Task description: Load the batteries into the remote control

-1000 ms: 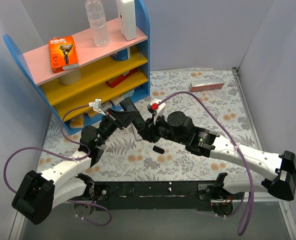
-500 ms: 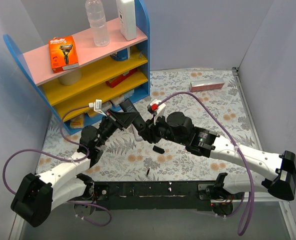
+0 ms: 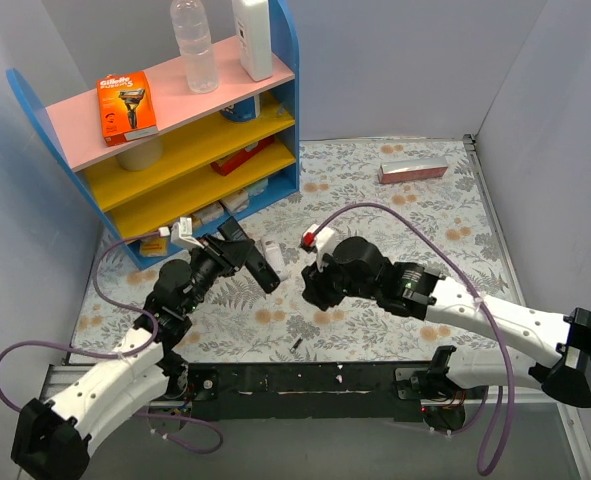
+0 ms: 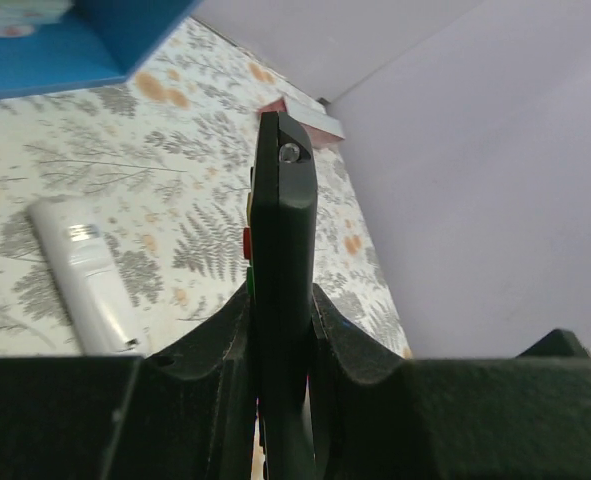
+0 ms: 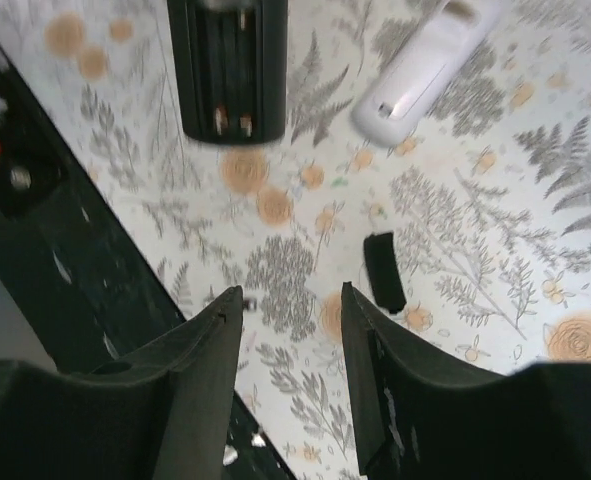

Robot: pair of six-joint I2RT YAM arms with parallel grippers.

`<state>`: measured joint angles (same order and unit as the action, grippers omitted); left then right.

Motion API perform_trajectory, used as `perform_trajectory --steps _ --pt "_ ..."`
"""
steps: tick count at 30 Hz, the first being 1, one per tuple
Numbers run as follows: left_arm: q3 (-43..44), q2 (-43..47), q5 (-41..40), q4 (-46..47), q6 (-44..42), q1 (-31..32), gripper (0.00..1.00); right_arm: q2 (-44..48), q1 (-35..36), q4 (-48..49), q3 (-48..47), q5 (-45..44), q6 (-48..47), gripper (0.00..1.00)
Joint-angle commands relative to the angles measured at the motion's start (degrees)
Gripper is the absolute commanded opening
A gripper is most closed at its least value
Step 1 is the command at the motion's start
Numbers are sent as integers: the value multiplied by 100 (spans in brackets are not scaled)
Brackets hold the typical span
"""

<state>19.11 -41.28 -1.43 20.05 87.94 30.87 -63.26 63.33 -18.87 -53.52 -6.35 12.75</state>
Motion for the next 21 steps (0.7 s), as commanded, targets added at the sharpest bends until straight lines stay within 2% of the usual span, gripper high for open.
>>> perform_trajectory --steps 1,6,15,21 --pt "-22 830 -954 -1431 -426 -20 0 -387 30 -933 -1 1082 -1150 51" --pt "241 1595 -1482 -2399 -787 -29 0 -1081 415 -1259 -212 1461 -2609 51" --pt "1015 2457 -2194 -3998 -1235 -29 0 -2549 1075 -1444 -879 1225 -3490 55" --pt "1411 2817 -2493 -4693 -1279 -29 0 -3139 1348 -1514 -1196 1118 -4061 50"
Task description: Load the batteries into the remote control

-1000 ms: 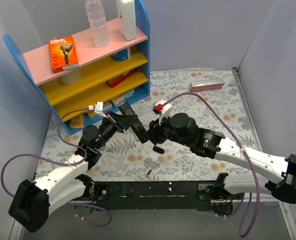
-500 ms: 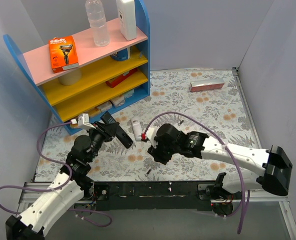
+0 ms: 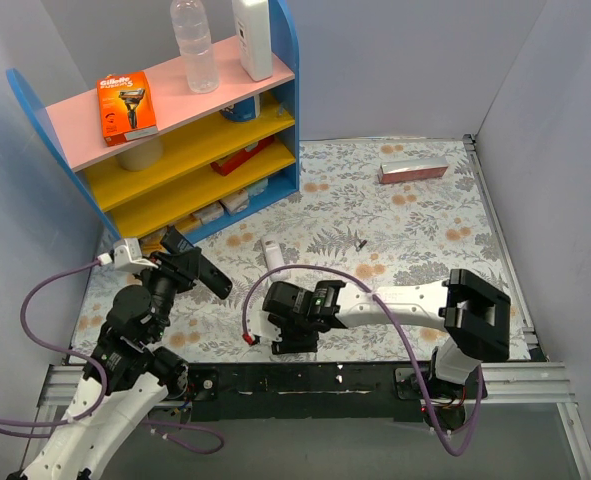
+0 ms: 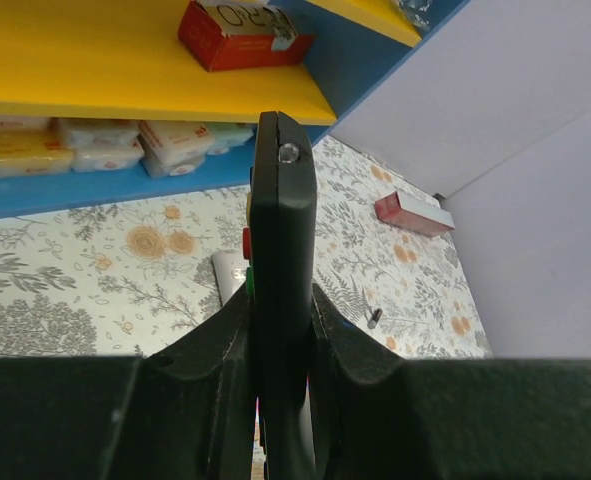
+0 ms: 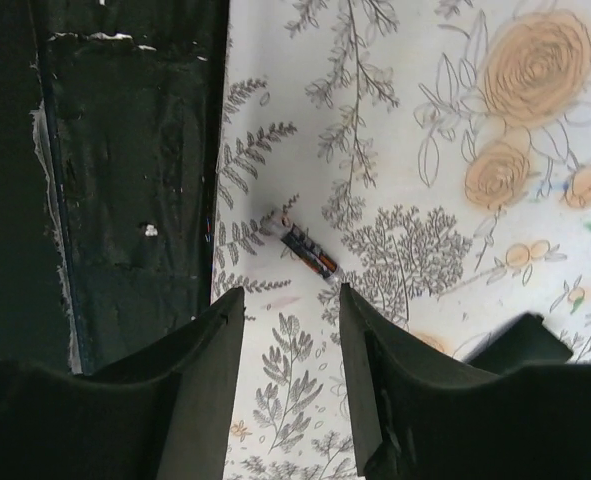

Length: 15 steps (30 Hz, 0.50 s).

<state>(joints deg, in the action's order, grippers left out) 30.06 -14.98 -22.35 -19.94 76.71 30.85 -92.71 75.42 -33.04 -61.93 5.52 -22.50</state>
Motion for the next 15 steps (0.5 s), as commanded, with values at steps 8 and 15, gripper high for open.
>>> perform_trajectory --steps 8,15 --pt "632 417 -586 -1169 -209 -27 0 -730 289 -124 -574 11 -922 43" --pt "720 487 -621 -1301 -218 -27 0 -1065 316 -265 -689 37 -1107 39"
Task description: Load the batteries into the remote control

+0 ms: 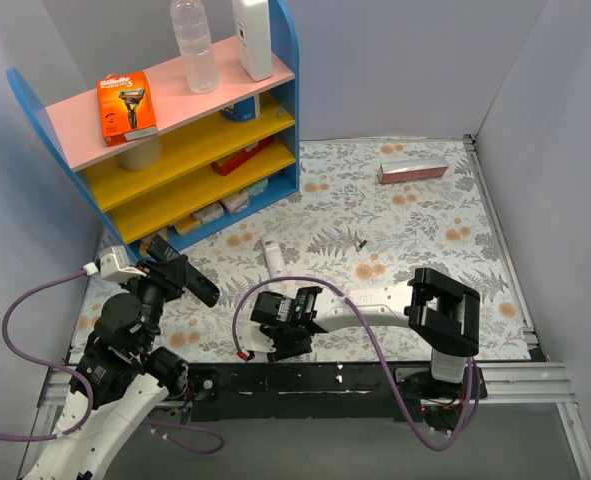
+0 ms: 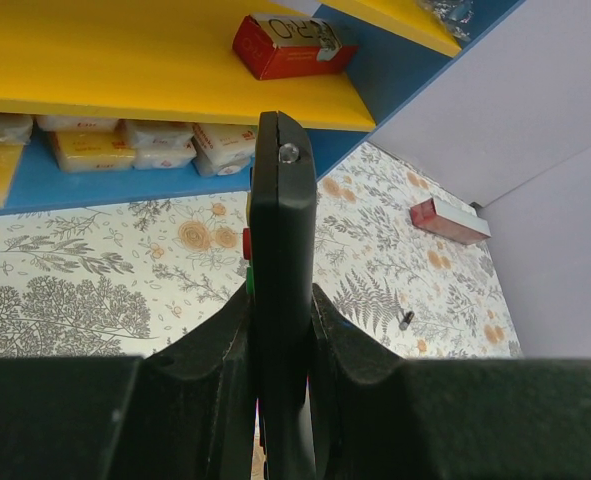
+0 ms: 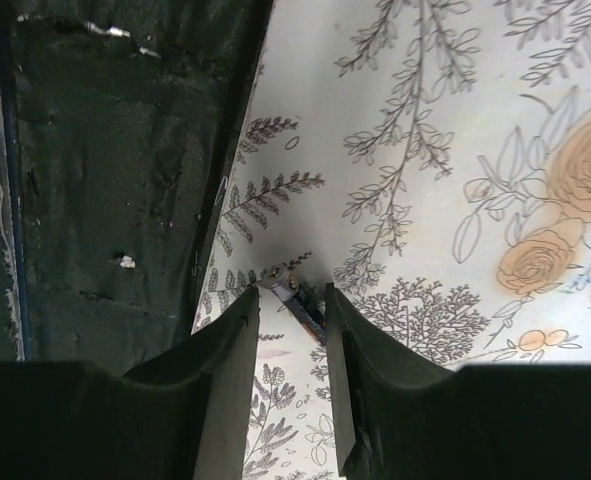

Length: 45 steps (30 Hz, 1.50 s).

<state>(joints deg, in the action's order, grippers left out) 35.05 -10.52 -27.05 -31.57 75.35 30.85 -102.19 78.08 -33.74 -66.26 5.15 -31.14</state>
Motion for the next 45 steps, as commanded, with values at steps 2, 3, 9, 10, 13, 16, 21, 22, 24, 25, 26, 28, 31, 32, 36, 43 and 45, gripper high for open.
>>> perform_trajectory --steps 2,3,9,10,13,16,21,22,24,25,26,28,31,32,36,43,45 --pt "213 24 -143 -130 -65 -35 0 -178 49 -186 -256 83 -261 35" --pt "196 24 -143 -95 -47 -27 0 -204 49 -177 -247 74 -270 34" --pt "29 -20 24 168 67 -27 0 -310 49 -124 -238 74 -279 34" --pt "-59 6 68 239 93 -27 0 -327 49 -116 -230 83 -279 27" --pt "-235 111 279 599 207 -27 0 -310 49 -63 -177 66 -262 21" --pt "-559 243 384 941 488 -27 0 -179 40 42 -72 -48 -148 11" --pt "-1254 410 629 1677 902 -35 0 216 -153 236 95 -67 273 1" --pt "-1368 454 700 1889 894 -35 0 409 -214 288 157 -14 344 1" --pt "-1736 525 867 2494 972 -27 0 647 -399 359 218 13 581 1" --pt "-1869 525 903 2698 990 -27 0 918 -460 385 288 47 643 1" --pt "-1974 455 938 2900 1077 -27 0 1060 -591 446 324 65 713 1" --pt "-2247 324 1165 3542 1148 -27 0 1541 -732 517 377 100 985 1" --pt "-2519 -80 1639 4570 1201 -35 0 2226 -1075 736 403 57 1389 1" --pt "-2573 -212 1728 5086 1236 -27 0 2387 -1137 894 386 13 1478 1" --pt "-2731 -1212 2282 6415 1473 -27 0 3011 -1252 1359 281 -268 1882 1" --pt "-2573 -2654 2977 7919 1719 -27 0 3381 -1261 2291 43 -673 2647 1" --pt "-2485 -2902 3108 8271 1746 -27 0 3312 -1261 2459 8 -830 2814 1"
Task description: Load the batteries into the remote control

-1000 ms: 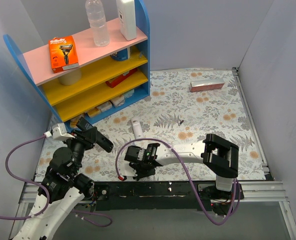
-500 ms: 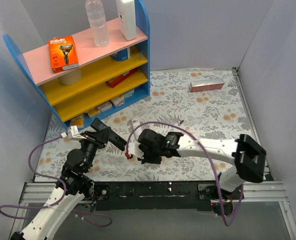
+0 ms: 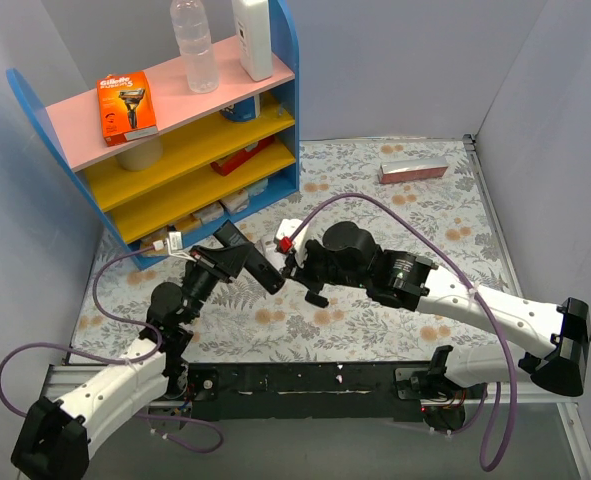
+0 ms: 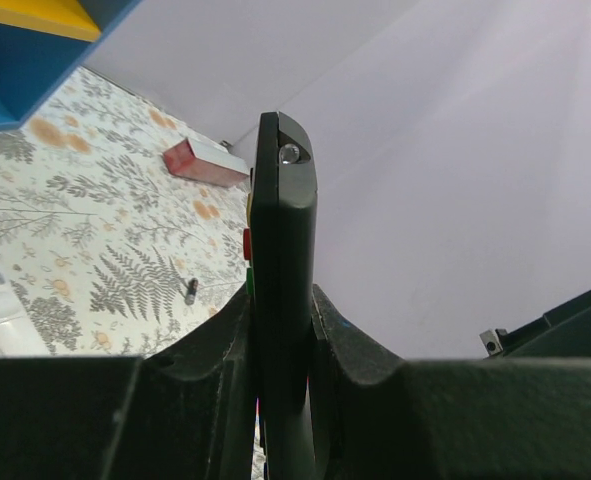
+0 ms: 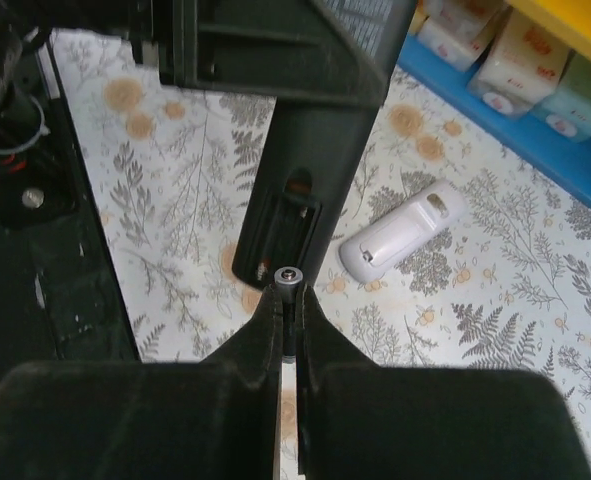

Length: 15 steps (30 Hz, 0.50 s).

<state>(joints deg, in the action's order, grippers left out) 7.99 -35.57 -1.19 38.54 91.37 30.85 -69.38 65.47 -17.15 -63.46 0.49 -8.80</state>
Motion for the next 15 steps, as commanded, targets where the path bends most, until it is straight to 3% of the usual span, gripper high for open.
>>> perform_trajectory --steps 1,8,15 --pt "255 -607 567 1374 161 -27 0 4 1 940 -281 -409 633 1" --pt "432 -1135 638 1963 223 -27 0 -22 1 1818 -26 -919 1275 1" --pt "528 -1496 734 2350 399 -27 0 -66 1 2084 185 -1077 1556 1"
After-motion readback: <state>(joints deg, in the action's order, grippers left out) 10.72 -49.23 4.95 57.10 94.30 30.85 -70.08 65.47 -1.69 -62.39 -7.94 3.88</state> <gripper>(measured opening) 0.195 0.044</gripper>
